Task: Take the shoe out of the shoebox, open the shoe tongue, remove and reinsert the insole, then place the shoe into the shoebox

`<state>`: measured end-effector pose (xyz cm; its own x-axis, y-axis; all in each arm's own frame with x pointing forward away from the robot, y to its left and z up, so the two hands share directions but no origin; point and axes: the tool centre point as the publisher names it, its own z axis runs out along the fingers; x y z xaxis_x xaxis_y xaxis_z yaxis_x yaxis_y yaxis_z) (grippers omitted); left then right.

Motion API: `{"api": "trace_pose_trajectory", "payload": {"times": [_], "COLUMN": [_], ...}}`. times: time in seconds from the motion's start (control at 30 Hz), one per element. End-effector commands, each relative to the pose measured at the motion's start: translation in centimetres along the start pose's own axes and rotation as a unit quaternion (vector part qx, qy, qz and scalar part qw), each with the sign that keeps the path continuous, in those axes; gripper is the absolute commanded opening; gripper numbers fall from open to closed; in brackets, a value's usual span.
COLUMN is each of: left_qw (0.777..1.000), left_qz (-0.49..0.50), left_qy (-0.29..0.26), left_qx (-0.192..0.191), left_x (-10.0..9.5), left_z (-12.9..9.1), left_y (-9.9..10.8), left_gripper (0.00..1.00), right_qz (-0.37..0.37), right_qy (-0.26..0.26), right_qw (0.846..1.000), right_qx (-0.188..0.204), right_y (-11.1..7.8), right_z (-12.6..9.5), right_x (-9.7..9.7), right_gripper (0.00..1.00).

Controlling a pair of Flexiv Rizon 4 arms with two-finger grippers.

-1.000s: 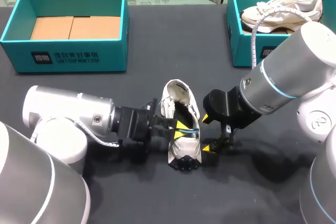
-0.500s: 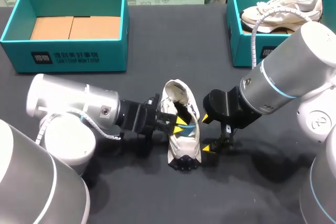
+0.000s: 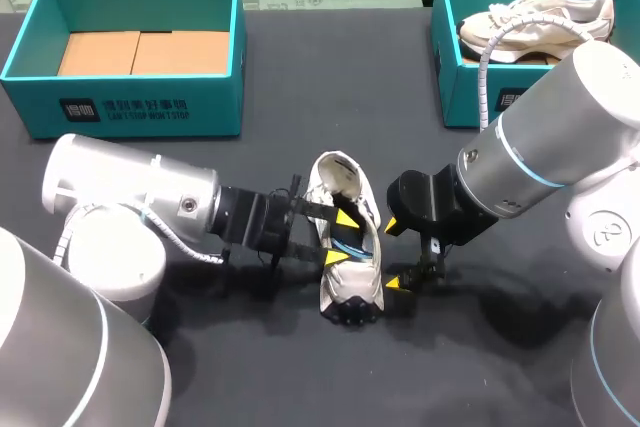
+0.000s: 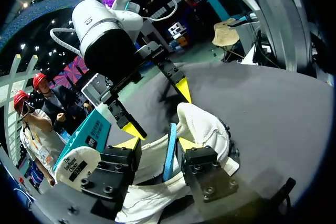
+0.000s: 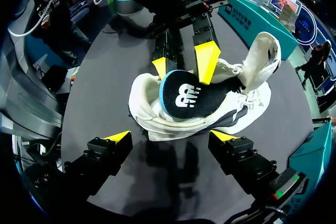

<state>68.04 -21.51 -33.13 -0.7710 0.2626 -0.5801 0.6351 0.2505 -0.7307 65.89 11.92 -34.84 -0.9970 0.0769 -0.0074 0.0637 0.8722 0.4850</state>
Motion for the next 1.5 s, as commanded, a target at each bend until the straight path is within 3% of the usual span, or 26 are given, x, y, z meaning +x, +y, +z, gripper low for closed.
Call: {"api": "trace_pose_trajectory", "payload": {"times": [0.03,0.6,1.1,1.5], "left_qw": [1.000,0.997,0.989,0.971], "left_qz": [-0.003,-0.007,0.002,0.029], "left_qy": [0.003,0.071,0.144,0.226], "left_qx": [0.004,-0.012,-0.041,-0.066], "left_x": [0.2,0.1,-0.3,-1.8], "left_z": [-1.3,-1.7,-5.3,-7.9], "left_y": [-0.8,-1.7,-2.5,-3.5], "left_gripper": [0.44,0.44,0.44,0.42], "right_qz": [0.000,0.003,0.007,-0.005], "right_qy": [-0.002,-0.005,-0.005,0.018], "right_qw": [1.000,1.000,1.000,1.000], "right_qx": [0.000,-0.001,-0.005,-0.012], "right_y": [-0.1,-0.6,-4.1,-4.6], "right_z": [0.1,-0.6,-5.4,-5.7], "right_x": [0.2,0.1,-1.0,-1.0], "right_gripper": [1.00,1.00,1.00,1.00]}}
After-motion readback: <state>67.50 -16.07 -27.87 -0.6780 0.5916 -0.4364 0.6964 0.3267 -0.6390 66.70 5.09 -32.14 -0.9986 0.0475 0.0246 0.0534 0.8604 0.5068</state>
